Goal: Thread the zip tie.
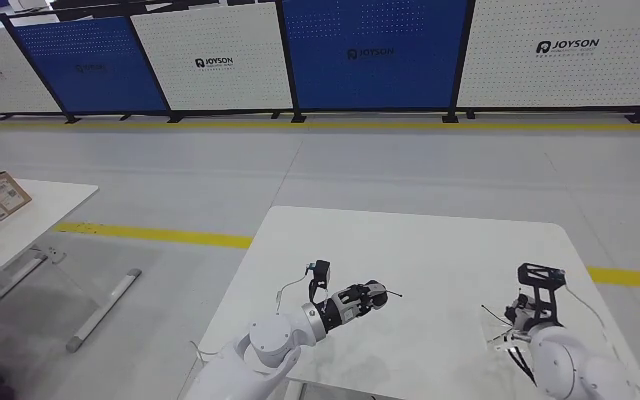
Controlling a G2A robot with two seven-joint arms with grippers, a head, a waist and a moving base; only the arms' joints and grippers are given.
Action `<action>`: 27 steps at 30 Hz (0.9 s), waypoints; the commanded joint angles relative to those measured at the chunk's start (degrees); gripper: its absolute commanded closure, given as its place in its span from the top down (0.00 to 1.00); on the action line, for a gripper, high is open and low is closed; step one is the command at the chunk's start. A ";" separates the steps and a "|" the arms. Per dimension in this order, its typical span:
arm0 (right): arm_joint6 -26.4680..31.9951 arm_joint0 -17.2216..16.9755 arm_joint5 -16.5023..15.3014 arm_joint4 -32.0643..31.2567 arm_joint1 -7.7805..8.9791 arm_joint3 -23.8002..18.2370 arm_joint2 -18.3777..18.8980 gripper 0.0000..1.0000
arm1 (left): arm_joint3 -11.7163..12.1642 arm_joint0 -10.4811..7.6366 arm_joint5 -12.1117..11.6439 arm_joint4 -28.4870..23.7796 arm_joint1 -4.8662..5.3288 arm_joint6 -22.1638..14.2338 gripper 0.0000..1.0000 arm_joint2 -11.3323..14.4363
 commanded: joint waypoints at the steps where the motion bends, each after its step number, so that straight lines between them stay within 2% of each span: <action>1: 0.87 0.45 -0.14 -0.07 0.01 0.30 0.04 0.00 | 0.00 0.00 0.00 0.00 0.00 0.00 0.00 0.00; 10: 0.87 0.45 -0.14 -0.07 0.01 0.30 0.04 0.00 | 0.00 0.00 0.00 0.00 0.00 0.00 0.00 0.00; 12: 0.32 0.50 -0.89 0.51 -0.07 1.57 0.01 0.00 | 0.00 0.00 0.00 0.00 0.00 0.00 0.00 0.00; 16: 5.10 3.40 -1.25 -0.95 -0.25 4.24 -1.55 0.00 | 0.00 0.00 0.00 0.00 0.00 0.00 0.00 0.00; 22: 10.93 8.45 0.45 -3.19 -0.92 8.45 -4.92 0.00 | 0.00 0.00 0.00 0.00 0.00 0.00 0.00 0.00; 27: 13.65 9.19 0.36 -2.04 -1.25 8.71 -4.37 0.00 | 0.00 0.00 0.00 0.00 0.00 0.00 0.00 0.00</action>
